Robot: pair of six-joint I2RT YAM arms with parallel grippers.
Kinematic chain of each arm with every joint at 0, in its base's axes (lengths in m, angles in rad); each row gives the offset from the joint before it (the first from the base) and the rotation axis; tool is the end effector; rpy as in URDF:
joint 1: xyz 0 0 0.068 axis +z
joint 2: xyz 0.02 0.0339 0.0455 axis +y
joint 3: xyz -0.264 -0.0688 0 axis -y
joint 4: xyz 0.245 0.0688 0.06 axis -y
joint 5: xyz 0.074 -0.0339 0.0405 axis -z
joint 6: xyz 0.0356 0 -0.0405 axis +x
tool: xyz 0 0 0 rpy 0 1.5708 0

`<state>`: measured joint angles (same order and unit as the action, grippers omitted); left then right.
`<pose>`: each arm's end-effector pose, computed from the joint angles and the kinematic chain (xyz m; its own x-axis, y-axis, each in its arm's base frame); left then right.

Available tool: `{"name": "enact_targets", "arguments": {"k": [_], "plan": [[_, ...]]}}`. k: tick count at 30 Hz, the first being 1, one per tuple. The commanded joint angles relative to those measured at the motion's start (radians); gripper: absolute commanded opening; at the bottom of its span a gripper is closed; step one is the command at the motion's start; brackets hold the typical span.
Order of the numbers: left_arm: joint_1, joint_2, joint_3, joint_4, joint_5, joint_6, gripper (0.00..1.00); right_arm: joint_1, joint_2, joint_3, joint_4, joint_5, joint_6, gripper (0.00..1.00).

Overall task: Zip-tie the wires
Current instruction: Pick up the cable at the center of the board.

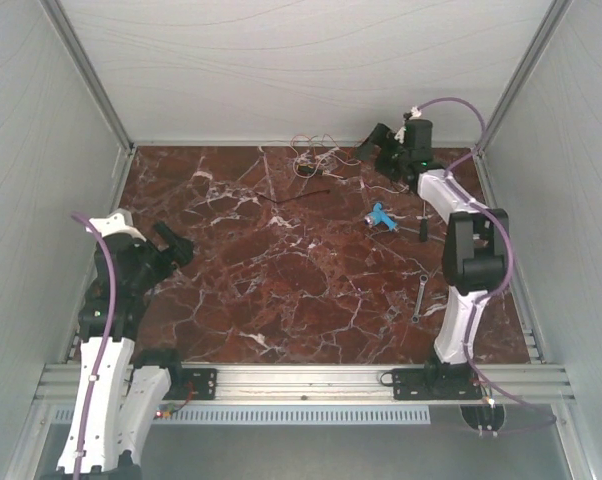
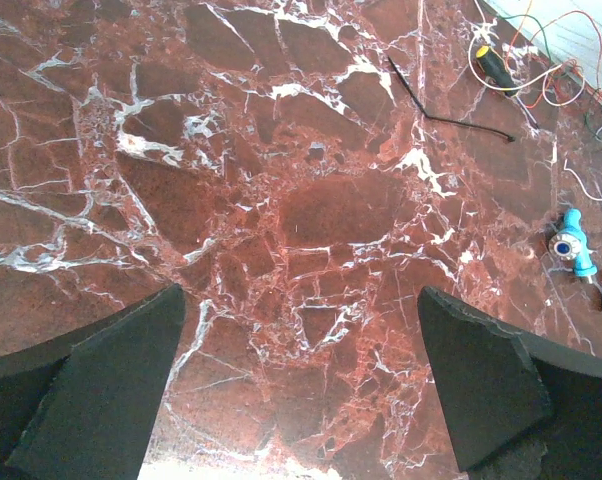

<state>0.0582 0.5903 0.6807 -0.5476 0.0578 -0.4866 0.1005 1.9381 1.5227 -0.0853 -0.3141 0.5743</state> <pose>0.1374 0.0059 0.2940 -0.3866 -0.4902 -0.7812 -0.2117 0.8716 -0.4421 0.4544 0.0569 0.2641 -0.5993 0.4589 -0.6559 -0.0471 0.7978 0.6011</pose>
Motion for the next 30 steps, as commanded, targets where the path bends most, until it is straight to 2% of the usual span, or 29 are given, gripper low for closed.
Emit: {"name": "enact_targets", "arguments": {"k": [1, 5, 8, 13, 18, 30], "plan": [[0.000, -0.030, -0.002, 0.047, 0.009, 0.003, 1.00, 0.036, 0.109, 0.060, 0.087, 0.075, 0.309, 0.91], [0.000, -0.046, -0.006, 0.050, 0.014, 0.003, 1.00, 0.046, 0.207, 0.087, 0.178, 0.120, 0.544, 0.90], [-0.001, -0.045, -0.007, 0.052, 0.018, 0.003, 1.00, 0.063, 0.290, 0.152, 0.210, 0.140, 0.638, 0.89], [0.001, -0.042, -0.007, 0.054, 0.023, 0.005, 1.00, 0.077, 0.393, 0.240, 0.263, 0.171, 0.723, 0.86], [0.001, -0.040, -0.009, 0.058, 0.037, 0.008, 1.00, 0.079, 0.433, 0.251, 0.307, 0.247, 0.795, 0.84], [0.001, -0.047, -0.010, 0.061, 0.048, 0.009, 1.00, 0.081, 0.562, 0.407, 0.272, 0.345, 0.865, 0.76]]}}
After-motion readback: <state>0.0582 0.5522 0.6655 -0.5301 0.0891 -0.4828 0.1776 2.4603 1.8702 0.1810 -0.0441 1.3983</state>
